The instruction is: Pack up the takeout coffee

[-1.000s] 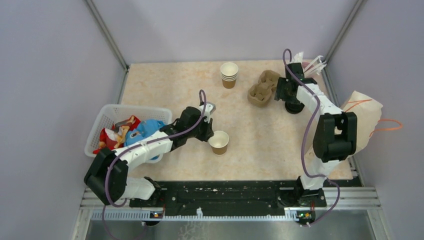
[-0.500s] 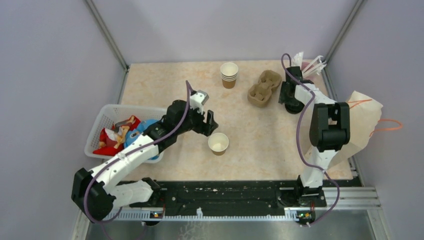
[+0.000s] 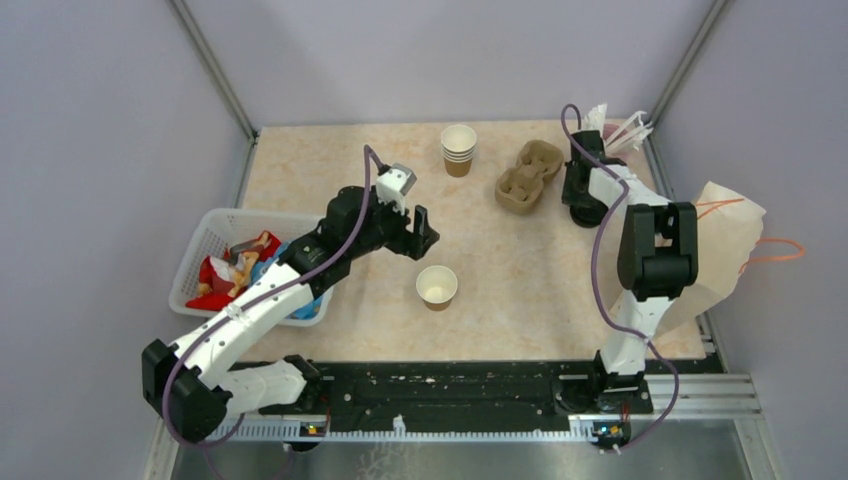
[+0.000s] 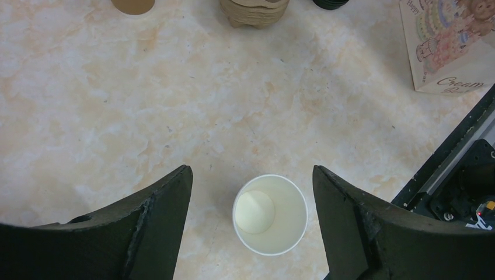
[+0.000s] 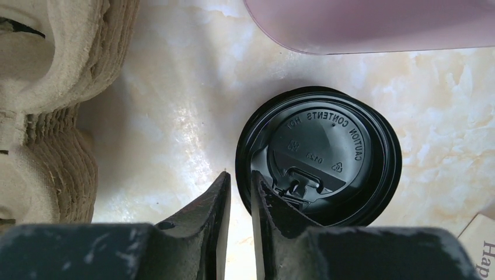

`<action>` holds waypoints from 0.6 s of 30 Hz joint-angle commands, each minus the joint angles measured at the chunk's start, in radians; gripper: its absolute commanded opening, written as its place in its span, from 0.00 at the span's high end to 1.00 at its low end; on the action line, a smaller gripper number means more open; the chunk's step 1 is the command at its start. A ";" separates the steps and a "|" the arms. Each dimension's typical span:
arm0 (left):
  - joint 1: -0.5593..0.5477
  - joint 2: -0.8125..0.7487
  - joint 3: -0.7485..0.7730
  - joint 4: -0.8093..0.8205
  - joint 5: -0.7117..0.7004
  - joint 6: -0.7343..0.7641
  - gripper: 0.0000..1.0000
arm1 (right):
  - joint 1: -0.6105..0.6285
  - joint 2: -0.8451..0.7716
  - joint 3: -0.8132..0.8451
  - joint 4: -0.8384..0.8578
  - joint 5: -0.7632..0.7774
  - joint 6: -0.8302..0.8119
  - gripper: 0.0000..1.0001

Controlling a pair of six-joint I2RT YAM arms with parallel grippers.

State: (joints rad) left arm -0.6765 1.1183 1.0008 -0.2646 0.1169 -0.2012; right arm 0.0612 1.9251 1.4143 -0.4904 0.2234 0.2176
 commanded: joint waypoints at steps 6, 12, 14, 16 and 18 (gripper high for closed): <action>-0.003 0.006 0.042 -0.003 0.014 0.017 0.18 | -0.011 0.029 0.064 0.025 0.011 -0.023 0.91; -0.003 0.005 0.053 -0.008 0.003 0.023 0.18 | -0.012 0.032 0.082 0.015 0.015 -0.032 1.00; -0.003 0.008 0.061 -0.011 0.002 0.023 0.18 | -0.011 0.022 0.089 0.009 0.019 -0.036 1.00; -0.003 0.013 0.074 -0.014 0.005 0.022 0.18 | -0.011 0.002 0.093 -0.002 0.025 -0.034 1.00; -0.003 0.019 0.088 -0.019 0.008 0.018 0.17 | -0.011 -0.029 0.089 -0.012 0.024 -0.030 1.00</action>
State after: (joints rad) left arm -0.6762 1.1255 1.0283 -0.3042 0.1184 -0.1951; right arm 0.0563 1.9575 1.4574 -0.4953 0.2272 0.1932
